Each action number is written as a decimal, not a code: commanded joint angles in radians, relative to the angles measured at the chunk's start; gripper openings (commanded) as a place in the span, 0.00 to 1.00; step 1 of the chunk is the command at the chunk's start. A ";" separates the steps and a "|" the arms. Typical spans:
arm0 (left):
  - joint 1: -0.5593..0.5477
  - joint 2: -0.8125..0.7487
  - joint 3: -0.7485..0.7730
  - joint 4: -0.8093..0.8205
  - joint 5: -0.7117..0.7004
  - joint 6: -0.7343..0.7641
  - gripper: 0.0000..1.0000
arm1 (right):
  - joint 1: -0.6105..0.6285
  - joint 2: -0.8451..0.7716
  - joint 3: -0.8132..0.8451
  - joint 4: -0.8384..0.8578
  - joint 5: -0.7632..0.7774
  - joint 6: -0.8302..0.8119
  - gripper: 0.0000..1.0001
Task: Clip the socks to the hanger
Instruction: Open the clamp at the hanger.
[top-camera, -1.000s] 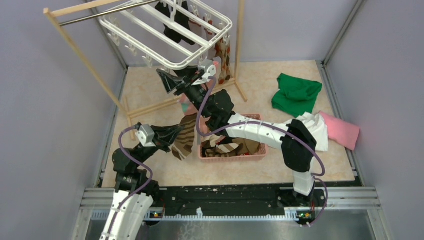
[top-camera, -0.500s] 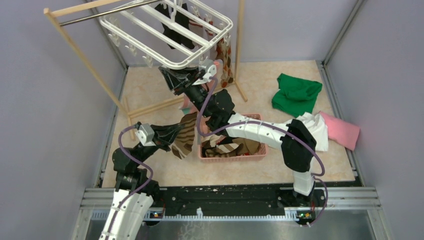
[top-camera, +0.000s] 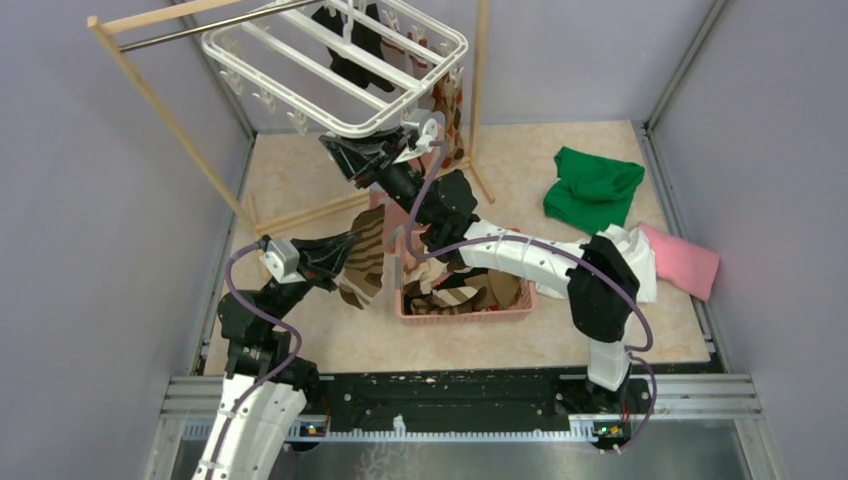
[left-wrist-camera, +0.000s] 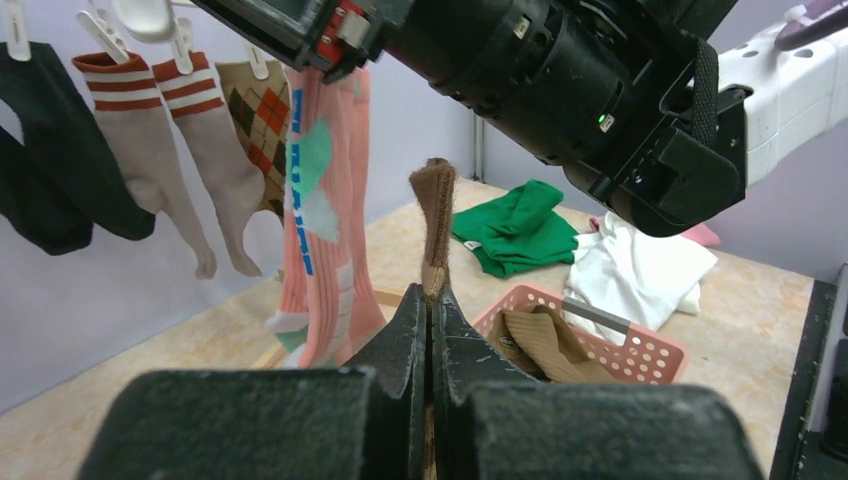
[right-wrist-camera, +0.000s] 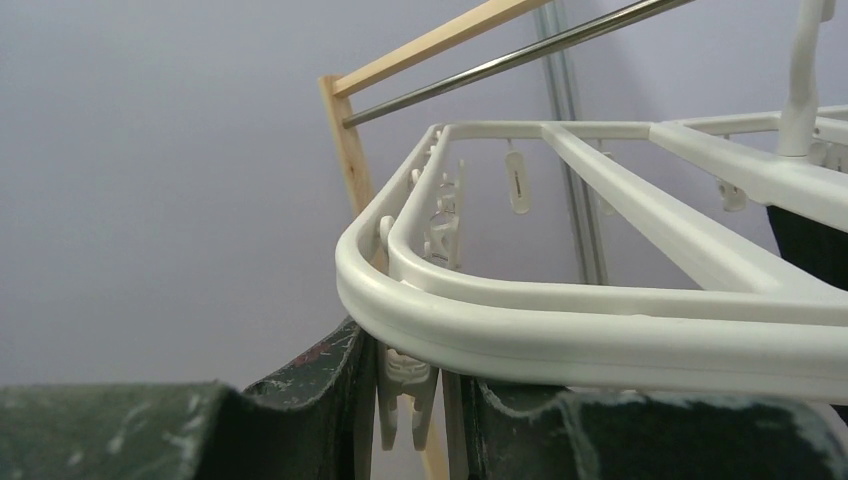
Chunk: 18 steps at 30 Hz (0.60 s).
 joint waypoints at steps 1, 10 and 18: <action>0.004 0.037 0.073 0.015 -0.043 0.003 0.00 | -0.055 -0.083 -0.009 -0.012 -0.150 0.130 0.00; 0.004 0.069 0.091 0.092 -0.089 -0.095 0.00 | -0.087 -0.143 -0.059 -0.017 -0.211 0.188 0.00; 0.006 0.156 0.141 0.140 -0.138 -0.164 0.00 | -0.104 -0.173 -0.093 -0.007 -0.256 0.197 0.00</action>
